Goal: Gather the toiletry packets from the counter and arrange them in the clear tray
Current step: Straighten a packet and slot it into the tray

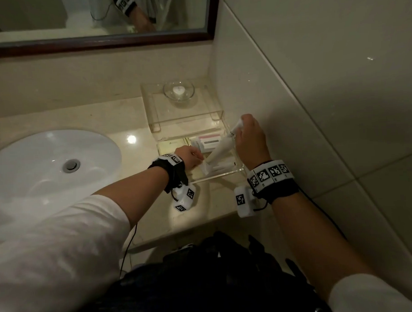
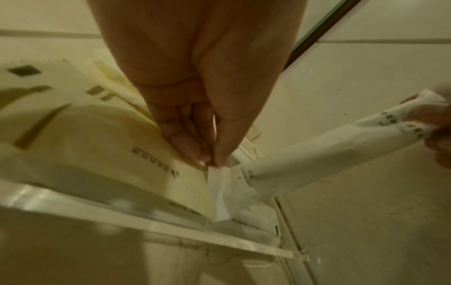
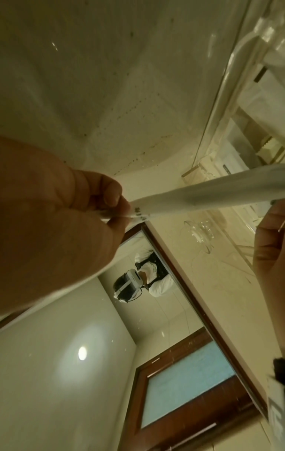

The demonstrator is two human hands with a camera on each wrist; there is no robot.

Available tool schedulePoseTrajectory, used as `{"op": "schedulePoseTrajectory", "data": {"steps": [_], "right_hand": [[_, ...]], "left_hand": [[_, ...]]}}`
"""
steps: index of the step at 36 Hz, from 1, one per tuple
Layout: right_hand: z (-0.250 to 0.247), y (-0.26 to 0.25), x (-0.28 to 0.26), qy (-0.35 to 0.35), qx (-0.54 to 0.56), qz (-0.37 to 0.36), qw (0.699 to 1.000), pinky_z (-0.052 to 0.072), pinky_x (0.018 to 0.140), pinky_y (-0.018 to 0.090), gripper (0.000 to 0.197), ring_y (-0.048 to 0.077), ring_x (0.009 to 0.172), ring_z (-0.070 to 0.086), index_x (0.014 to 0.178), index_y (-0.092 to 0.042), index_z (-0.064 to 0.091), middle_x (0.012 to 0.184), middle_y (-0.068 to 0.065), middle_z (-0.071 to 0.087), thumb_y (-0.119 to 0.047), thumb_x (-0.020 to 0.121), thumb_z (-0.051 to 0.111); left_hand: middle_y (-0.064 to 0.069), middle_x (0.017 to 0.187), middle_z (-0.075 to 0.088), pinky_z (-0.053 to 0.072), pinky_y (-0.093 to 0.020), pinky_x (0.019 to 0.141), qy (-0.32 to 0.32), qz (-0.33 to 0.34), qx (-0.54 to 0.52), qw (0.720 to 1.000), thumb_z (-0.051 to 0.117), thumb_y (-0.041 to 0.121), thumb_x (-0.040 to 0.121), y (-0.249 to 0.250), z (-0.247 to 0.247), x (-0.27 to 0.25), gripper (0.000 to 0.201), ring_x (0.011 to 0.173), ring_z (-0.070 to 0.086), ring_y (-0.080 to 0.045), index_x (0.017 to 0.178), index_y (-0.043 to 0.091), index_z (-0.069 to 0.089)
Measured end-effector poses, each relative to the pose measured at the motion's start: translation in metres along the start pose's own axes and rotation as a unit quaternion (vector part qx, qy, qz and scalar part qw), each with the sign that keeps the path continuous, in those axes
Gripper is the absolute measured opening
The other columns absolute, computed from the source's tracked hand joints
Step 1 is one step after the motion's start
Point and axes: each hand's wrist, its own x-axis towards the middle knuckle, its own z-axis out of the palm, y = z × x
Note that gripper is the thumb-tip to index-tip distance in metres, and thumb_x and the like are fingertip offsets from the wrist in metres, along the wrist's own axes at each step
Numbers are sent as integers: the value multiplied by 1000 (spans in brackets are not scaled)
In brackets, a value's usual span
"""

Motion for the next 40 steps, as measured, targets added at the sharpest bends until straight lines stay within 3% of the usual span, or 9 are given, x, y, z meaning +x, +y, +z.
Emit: {"op": "schedulePoseTrajectory", "data": {"steps": [4,10,14,18,25,28,32,35,40], "right_hand": [[4,3,-1,-11,-7,26,1000,38,71,24,22,30,96,58,117,1,47,112,18,55,-6,96,43],[8,10,-3,-8,-29,74,997,44,80,29,23,32,104,57,116,3,45,116,22,56,-4,95,44],[6,10,-7,16,-23,95,995,38,78,24,27,33,107,55,120,3,45,120,23,55,-4,94,44],[7,10,-10,7,-19,107,994,43,80,33,25,38,105,55,118,4,45,116,25,55,-4,94,43],[12,13,-14,5,19,145,989,38,76,32,23,38,99,53,115,2,43,110,24,52,-7,94,42],[12,12,-15,0,7,143,990,42,79,34,25,39,104,56,118,3,43,113,25,55,-6,95,42],[13,12,-16,5,-8,142,990,43,77,26,29,35,107,60,124,5,40,118,27,58,-5,97,42],[16,13,-19,8,-12,133,991,49,80,30,33,36,105,61,127,4,38,117,28,57,-6,96,43],[16,15,-21,5,-12,125,992,46,73,28,33,36,99,62,128,3,38,112,27,60,-7,96,42]], "left_hand": [[0,106,69,49,-30,96,-4,12,48,999,68,18,82,1,2,-1,11,102,62,-18,89,26,71],[1,108,69,47,-25,92,-18,36,92,995,68,19,83,1,3,-1,16,104,62,-16,97,23,72],[-1,111,68,42,-19,85,-14,64,117,991,64,13,83,1,4,-2,22,104,60,-18,104,19,71],[-4,110,69,39,-18,81,-14,91,132,987,62,8,83,-1,4,-4,23,98,60,-17,103,15,71],[-4,110,69,38,-17,81,-24,114,152,981,59,5,83,-4,4,-5,25,103,61,-20,104,13,71],[-4,110,69,39,-18,82,-28,117,156,980,58,4,84,-4,3,-5,26,103,62,-21,104,12,71],[-2,110,69,42,-20,82,-32,118,166,978,52,6,83,-3,1,-4,27,102,62,-21,101,15,70],[-1,109,68,44,-22,81,-26,114,163,980,48,7,83,-6,0,-4,30,95,61,-19,100,19,70],[-1,104,68,43,-21,77,-15,108,149,983,48,6,83,-13,-3,-3,30,85,57,-17,100,19,69]]}}
